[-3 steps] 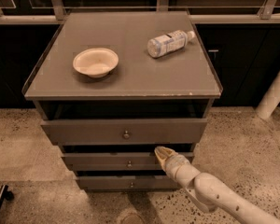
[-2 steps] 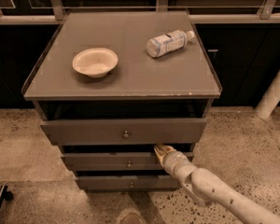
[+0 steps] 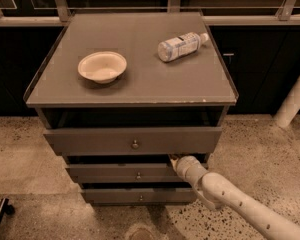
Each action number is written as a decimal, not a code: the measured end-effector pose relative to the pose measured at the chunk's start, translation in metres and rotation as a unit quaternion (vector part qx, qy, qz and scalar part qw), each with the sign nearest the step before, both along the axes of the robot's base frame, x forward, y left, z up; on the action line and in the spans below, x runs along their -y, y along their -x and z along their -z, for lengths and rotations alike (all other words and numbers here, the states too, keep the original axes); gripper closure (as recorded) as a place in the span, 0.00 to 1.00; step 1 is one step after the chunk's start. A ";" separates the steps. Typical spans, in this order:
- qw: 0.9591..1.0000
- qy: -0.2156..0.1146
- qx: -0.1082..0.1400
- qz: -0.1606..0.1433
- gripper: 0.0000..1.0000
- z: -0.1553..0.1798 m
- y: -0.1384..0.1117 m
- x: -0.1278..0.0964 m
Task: Open middle drawer
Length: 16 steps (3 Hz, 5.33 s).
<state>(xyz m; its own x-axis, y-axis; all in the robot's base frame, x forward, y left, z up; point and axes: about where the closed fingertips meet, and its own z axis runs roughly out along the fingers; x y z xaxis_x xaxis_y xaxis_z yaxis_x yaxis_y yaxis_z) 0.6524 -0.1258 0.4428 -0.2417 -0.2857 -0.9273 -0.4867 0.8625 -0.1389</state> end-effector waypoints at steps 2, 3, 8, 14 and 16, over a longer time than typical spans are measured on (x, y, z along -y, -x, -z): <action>1.000 0.017 -0.010 0.004 1.00 0.008 -0.012 0.003; 0.998 0.051 -0.018 -0.037 1.00 0.009 -0.002 -0.006; 0.964 0.060 -0.097 -0.238 1.00 0.019 0.090 -0.024; 0.946 0.015 -0.086 -0.313 1.00 0.004 0.102 -0.044; 0.928 0.014 -0.108 -0.355 1.00 0.029 0.120 -0.077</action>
Offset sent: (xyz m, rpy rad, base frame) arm 0.0093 -0.0024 -0.0070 -0.0506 0.0212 0.0104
